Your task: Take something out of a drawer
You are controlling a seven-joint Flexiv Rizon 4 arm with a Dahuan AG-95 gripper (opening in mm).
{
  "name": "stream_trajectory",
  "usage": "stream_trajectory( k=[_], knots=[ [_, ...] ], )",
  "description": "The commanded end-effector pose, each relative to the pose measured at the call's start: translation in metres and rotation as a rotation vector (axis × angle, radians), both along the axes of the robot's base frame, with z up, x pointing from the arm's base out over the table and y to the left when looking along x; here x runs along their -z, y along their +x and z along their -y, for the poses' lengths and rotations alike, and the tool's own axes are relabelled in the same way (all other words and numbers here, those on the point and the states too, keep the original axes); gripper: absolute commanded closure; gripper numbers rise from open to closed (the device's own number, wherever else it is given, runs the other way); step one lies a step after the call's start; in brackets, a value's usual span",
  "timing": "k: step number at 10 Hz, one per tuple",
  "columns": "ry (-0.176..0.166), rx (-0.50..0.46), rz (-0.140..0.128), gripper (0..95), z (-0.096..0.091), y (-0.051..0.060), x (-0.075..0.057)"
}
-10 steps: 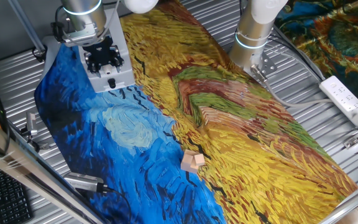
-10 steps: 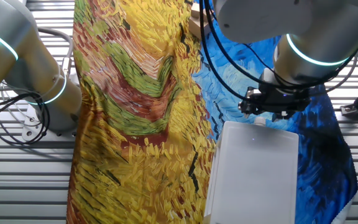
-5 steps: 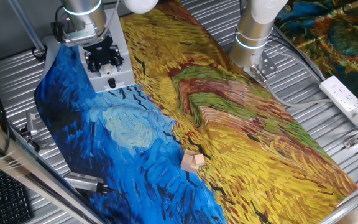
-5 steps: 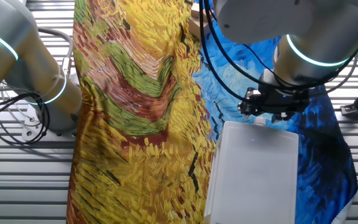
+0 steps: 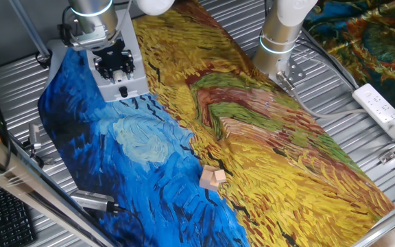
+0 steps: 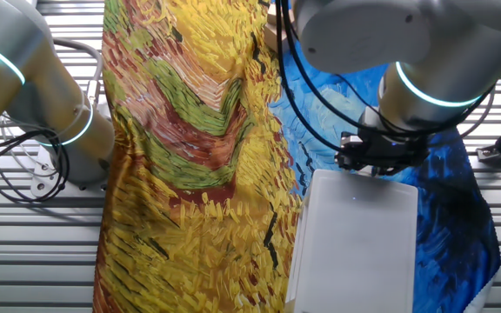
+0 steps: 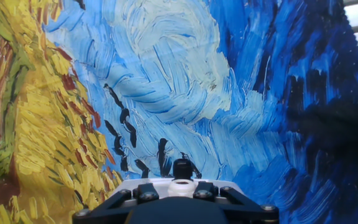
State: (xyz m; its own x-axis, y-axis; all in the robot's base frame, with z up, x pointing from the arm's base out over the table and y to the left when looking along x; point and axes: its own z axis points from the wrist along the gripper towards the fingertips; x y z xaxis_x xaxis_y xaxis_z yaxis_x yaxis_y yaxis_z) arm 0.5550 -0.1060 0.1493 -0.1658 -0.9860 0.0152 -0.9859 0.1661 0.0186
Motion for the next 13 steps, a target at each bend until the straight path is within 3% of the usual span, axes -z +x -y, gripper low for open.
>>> stream_trajectory(
  k=[1,3,5,13],
  knots=[
    [0.005,0.002,0.003,57.0,0.0005,0.0008,0.0009],
    [0.007,0.006,0.004,57.0,0.0009,0.0012,0.0014],
    [0.008,0.028,0.004,95.0,0.001,0.0013,0.0016],
    [-0.001,0.032,0.011,95.0,0.0008,0.0016,0.0017]
  ],
)
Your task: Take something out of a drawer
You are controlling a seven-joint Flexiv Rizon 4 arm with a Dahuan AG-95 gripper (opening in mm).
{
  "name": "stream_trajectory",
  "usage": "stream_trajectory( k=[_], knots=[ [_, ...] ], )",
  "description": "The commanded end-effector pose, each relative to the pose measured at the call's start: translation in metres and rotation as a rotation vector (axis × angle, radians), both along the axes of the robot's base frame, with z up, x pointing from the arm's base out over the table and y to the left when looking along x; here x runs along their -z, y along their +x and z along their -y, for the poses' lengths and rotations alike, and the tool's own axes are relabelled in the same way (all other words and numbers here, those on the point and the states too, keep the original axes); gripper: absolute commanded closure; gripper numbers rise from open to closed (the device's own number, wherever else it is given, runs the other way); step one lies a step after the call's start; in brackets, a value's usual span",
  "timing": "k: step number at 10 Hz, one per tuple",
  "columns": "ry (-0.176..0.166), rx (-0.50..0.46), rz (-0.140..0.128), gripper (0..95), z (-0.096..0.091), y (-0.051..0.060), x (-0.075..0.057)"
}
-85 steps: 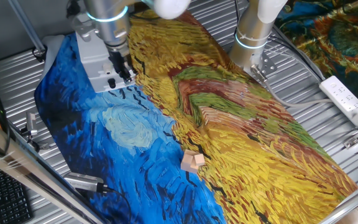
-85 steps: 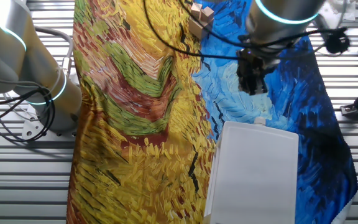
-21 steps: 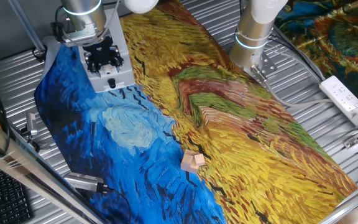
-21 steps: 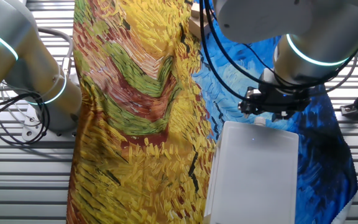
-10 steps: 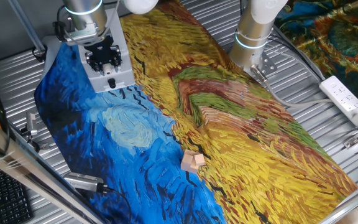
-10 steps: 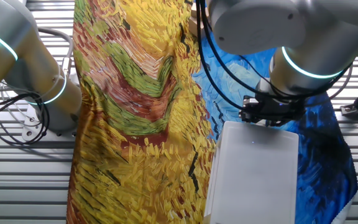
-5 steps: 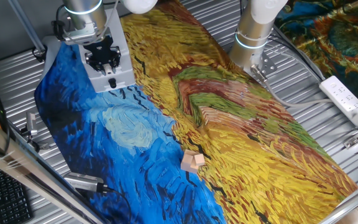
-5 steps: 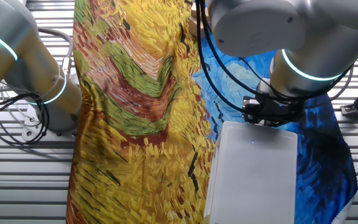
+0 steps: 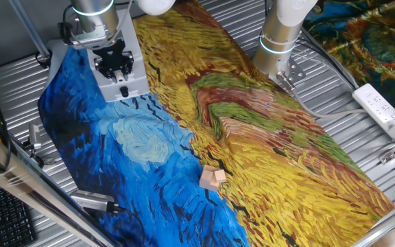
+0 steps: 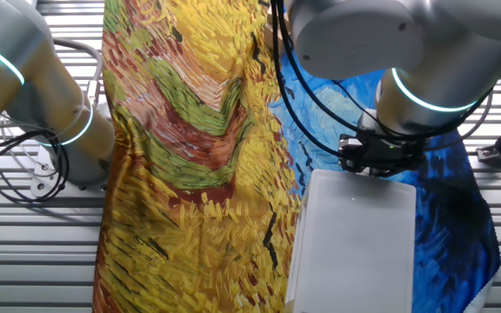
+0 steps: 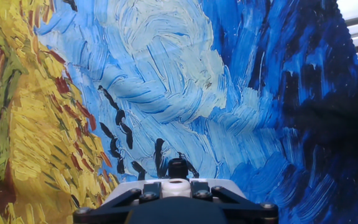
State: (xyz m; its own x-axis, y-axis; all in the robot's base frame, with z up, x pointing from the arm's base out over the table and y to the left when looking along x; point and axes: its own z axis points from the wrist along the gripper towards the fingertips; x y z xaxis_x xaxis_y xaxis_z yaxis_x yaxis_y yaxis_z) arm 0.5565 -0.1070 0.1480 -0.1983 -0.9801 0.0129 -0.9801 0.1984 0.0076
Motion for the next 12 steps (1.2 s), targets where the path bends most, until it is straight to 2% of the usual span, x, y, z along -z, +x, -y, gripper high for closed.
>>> stream_trajectory(
  k=[1,9,12],
  knots=[
    [-0.001,0.004,0.001,95.0,-0.0003,0.0002,0.0003],
    [0.008,-0.01,-0.005,95.0,-0.0016,0.0021,0.0006],
    [0.002,-0.006,-0.013,95.0,-0.0057,0.0077,-0.0025]
  ],
)
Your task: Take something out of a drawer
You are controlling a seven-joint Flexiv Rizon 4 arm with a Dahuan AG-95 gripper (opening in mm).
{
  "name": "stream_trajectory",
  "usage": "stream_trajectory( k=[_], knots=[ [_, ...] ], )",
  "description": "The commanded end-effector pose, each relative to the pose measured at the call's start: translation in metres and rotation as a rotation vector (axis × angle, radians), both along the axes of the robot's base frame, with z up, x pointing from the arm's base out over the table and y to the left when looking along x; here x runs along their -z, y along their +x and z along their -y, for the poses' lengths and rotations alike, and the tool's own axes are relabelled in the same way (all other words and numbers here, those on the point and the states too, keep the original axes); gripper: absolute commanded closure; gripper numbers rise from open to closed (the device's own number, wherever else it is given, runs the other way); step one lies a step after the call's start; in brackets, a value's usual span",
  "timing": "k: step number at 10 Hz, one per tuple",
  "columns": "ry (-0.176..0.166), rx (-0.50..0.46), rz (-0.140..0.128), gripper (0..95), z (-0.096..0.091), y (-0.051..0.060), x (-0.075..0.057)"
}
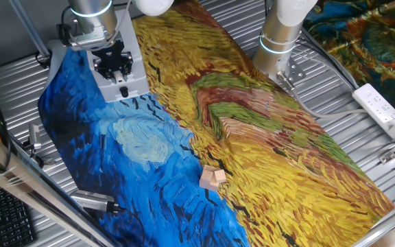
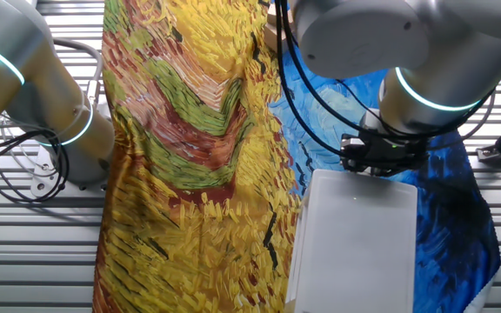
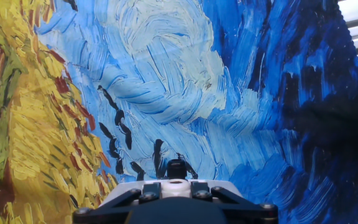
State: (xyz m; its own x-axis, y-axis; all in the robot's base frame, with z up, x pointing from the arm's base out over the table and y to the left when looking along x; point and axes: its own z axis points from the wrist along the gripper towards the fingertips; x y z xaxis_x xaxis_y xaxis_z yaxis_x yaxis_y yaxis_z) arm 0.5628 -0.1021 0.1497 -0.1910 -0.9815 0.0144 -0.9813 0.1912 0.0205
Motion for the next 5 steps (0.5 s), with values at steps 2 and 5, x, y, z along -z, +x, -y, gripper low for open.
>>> stream_trajectory(
  k=[2,5],
  knots=[
    [0.001,0.007,0.0,95.0,-0.0051,0.0048,0.0003],
    [0.001,0.001,0.0,95.0,-0.0086,0.007,0.0015]
  ],
)
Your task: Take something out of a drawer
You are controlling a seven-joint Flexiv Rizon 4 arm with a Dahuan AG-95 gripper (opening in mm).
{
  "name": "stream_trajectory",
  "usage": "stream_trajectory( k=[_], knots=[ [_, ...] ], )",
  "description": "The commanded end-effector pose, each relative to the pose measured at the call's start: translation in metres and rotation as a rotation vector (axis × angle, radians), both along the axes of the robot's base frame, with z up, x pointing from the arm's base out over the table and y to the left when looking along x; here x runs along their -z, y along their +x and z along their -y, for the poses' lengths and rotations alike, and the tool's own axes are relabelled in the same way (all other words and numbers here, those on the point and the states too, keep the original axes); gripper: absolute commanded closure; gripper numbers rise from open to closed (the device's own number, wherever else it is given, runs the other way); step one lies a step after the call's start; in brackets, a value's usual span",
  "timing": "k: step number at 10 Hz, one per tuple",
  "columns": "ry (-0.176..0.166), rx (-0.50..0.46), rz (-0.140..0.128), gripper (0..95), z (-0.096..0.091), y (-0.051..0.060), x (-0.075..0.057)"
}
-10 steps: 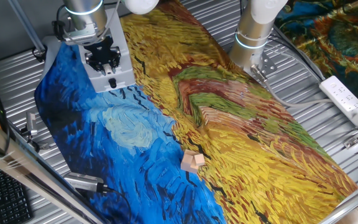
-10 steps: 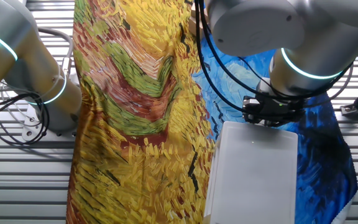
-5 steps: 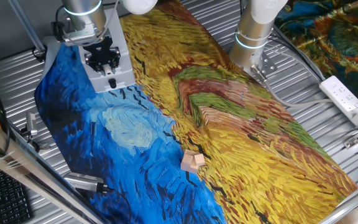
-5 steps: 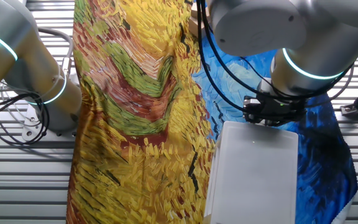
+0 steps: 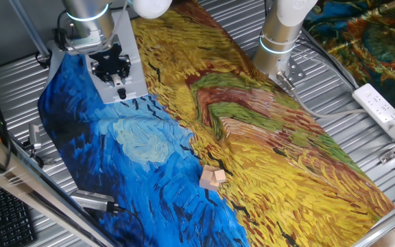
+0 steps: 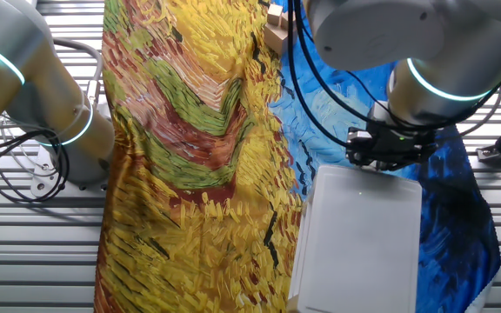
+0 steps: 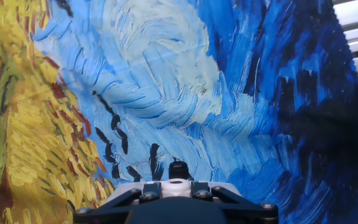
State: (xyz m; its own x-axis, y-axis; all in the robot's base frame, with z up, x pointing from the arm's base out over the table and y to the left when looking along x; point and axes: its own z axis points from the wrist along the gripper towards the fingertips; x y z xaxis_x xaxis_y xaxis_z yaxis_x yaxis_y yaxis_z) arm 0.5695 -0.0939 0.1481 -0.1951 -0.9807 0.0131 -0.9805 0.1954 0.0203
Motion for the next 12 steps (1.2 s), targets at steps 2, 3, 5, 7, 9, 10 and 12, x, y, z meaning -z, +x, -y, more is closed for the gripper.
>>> stream_trajectory(
  k=[2,3,5,7,9,10,12],
  knots=[
    [0.0,-0.002,-0.002,95.0,-0.003,0.002,0.0],
    [0.0,0.0,-0.002,95.0,-0.004,0.003,0.0],
    [0.001,0.003,-0.002,95.0,-0.008,0.005,0.0],
    [0.001,0.006,-0.002,95.0,-0.011,0.007,0.0],
    [0.003,0.01,-0.001,95.0,-0.016,0.009,-0.001],
    [0.003,0.015,-0.001,95.0,-0.019,0.01,-0.001],
    [0.004,0.017,0.0,95.0,-0.023,0.012,-0.001]
  ],
)
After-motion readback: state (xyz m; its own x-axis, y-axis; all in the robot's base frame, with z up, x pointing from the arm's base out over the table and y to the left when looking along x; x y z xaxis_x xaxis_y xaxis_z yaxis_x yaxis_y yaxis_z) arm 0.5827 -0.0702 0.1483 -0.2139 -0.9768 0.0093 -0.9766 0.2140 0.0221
